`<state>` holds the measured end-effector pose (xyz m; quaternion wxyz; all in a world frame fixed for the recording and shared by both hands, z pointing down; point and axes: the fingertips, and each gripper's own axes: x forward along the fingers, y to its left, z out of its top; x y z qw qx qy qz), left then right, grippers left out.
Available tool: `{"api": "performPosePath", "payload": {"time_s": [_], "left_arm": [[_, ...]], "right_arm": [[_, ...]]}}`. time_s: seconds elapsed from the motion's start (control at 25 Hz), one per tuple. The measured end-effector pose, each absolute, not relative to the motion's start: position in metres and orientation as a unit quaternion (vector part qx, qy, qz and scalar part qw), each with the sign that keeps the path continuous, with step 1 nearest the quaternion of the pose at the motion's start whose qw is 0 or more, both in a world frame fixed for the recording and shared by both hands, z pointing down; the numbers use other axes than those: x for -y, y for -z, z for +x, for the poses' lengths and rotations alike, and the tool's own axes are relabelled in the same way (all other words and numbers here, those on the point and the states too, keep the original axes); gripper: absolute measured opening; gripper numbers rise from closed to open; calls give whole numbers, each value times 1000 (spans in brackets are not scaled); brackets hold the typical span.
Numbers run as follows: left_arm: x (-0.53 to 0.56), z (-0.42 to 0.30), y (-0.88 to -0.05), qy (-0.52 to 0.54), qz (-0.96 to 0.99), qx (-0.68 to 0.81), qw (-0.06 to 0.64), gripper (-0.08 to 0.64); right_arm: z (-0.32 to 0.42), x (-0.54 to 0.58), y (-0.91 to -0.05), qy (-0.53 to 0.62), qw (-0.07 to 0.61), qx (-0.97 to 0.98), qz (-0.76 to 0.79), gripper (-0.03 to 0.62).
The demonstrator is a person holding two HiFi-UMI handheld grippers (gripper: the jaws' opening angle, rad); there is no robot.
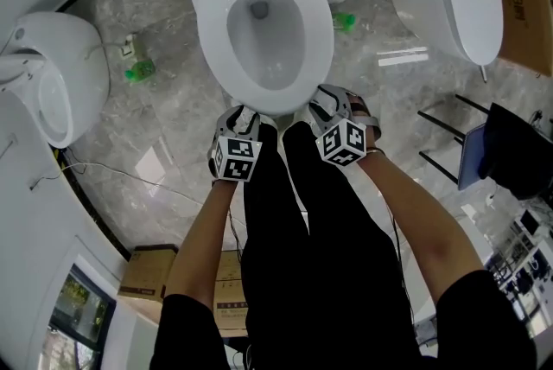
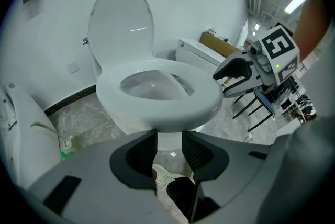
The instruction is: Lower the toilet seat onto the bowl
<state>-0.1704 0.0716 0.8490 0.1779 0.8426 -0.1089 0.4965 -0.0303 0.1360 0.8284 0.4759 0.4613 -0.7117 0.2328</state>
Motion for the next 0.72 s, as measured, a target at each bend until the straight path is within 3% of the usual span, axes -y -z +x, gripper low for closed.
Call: {"api": "performPosePath", "payload": {"time_s": [0.72], "left_arm": [[-84,-176,-895,-519,829,102,182,149]], "right_arm": [[-36,-147,-872,-260,460,711,464,212]]}}
